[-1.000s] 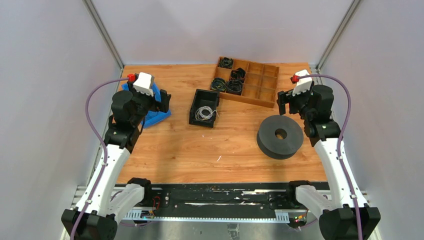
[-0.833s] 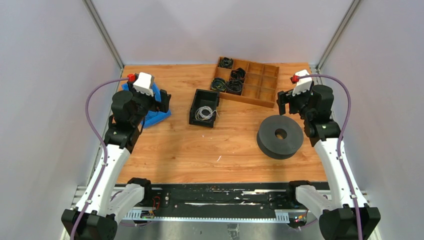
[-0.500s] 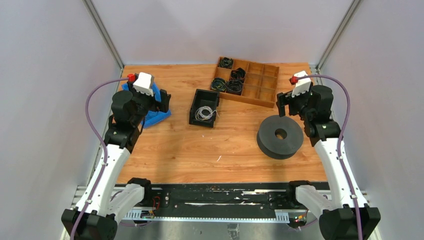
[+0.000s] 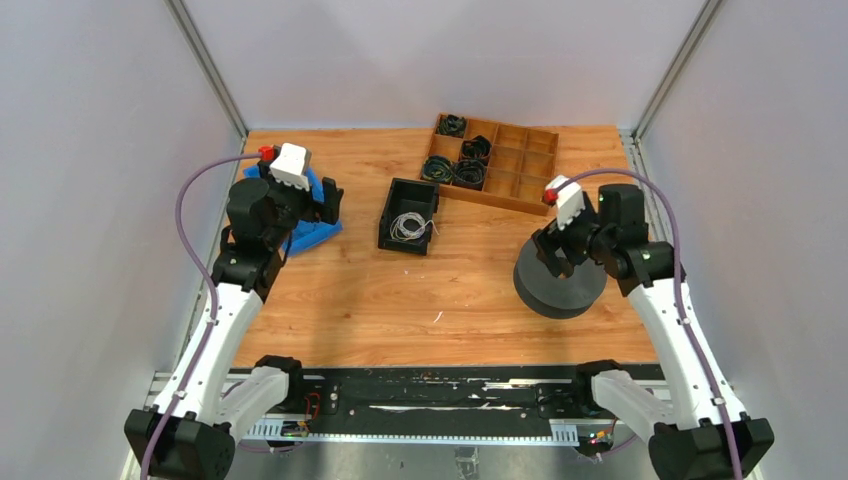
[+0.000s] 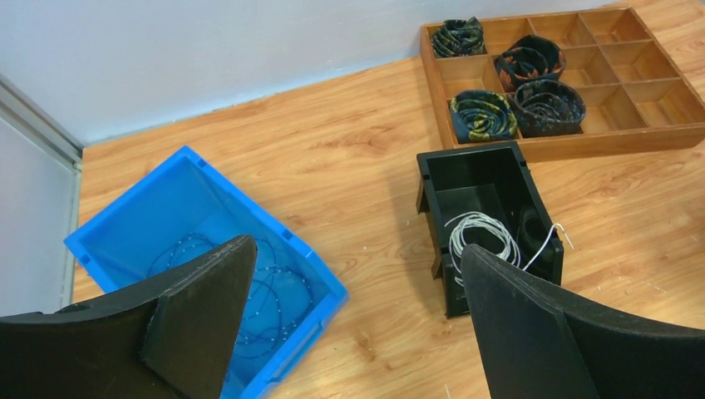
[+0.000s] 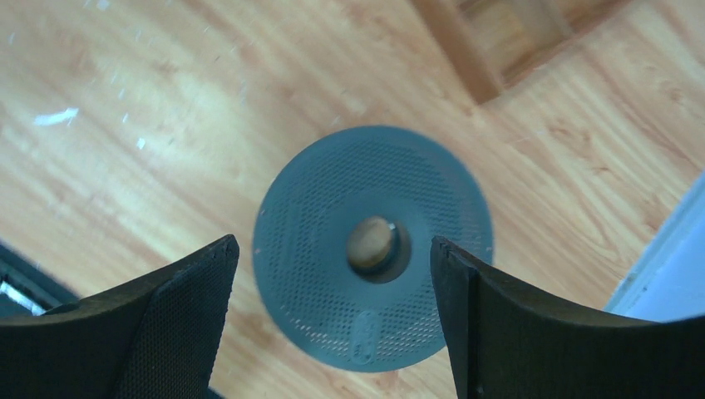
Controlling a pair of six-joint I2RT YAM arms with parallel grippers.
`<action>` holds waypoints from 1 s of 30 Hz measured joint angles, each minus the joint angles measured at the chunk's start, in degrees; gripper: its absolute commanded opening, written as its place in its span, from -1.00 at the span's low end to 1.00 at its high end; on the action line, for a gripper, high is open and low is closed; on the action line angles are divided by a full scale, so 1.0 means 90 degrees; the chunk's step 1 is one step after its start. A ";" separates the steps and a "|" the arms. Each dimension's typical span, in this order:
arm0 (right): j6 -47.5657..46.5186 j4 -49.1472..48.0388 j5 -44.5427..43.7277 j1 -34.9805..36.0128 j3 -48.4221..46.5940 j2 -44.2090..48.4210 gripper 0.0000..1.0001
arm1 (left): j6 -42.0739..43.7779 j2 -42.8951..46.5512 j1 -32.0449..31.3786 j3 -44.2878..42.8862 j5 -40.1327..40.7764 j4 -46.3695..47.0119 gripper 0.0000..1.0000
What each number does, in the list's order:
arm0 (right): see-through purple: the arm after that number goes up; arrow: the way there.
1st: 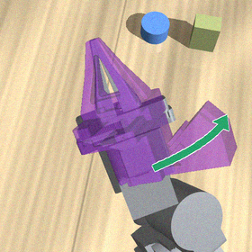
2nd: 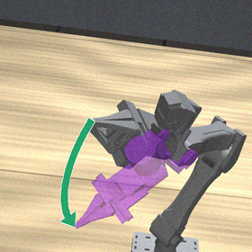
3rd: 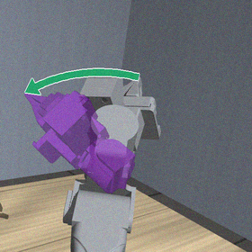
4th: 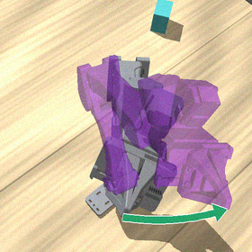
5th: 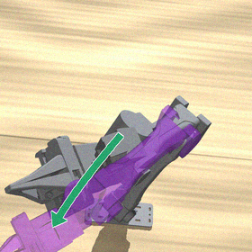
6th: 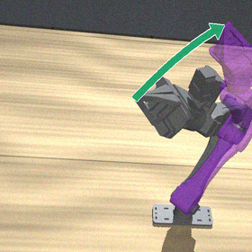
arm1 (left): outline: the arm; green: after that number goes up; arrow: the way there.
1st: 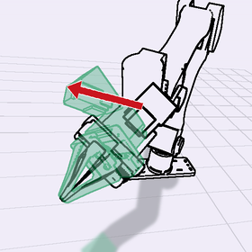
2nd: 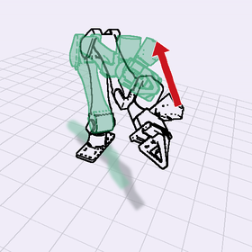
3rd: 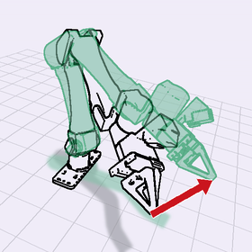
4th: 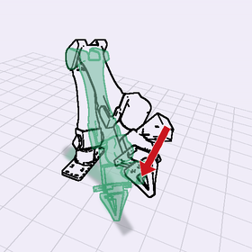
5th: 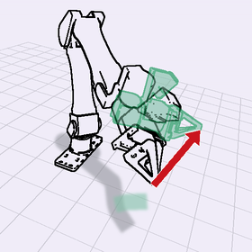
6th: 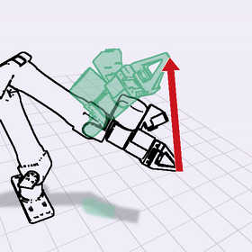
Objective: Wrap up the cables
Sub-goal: Move the cable reel to the center of the board.
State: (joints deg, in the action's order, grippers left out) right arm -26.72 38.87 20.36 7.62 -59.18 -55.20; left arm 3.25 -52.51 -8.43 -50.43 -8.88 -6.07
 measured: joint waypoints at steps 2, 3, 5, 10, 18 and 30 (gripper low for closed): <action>-0.0158 0.0228 -0.0056 0.0335 0.0146 0.0058 0.70 | 0.0000 -0.0036 0.0000 0.0000 -0.0010 0.0005 0.96; -0.0206 0.0304 -0.0119 0.0503 0.0262 0.0095 0.70 | -0.0002 -0.0051 0.0000 0.0002 -0.0017 0.0007 0.96; -0.0277 0.0410 -0.0284 0.0794 0.0503 0.0129 0.70 | -0.0002 -0.0061 0.0000 0.0015 -0.0022 0.0024 0.96; -0.0425 0.0644 -0.0508 0.1192 0.0957 -0.0058 0.70 | 0.0000 -0.0063 0.0000 0.0024 -0.0046 0.0041 0.96; -0.0651 0.0670 -0.0789 0.1224 0.1037 -0.0729 0.71 | 0.0000 -0.0063 0.0000 0.0024 -0.0112 0.0041 0.96; -0.0799 0.0690 -0.1173 0.1222 0.1035 -0.1756 0.73 | 0.0002 -0.0063 0.0000 0.0024 -0.0136 0.0041 0.96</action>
State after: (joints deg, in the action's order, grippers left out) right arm -33.91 45.08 9.80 18.61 -49.87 -71.00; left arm 3.27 -53.08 -8.43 -50.22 -10.11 -5.69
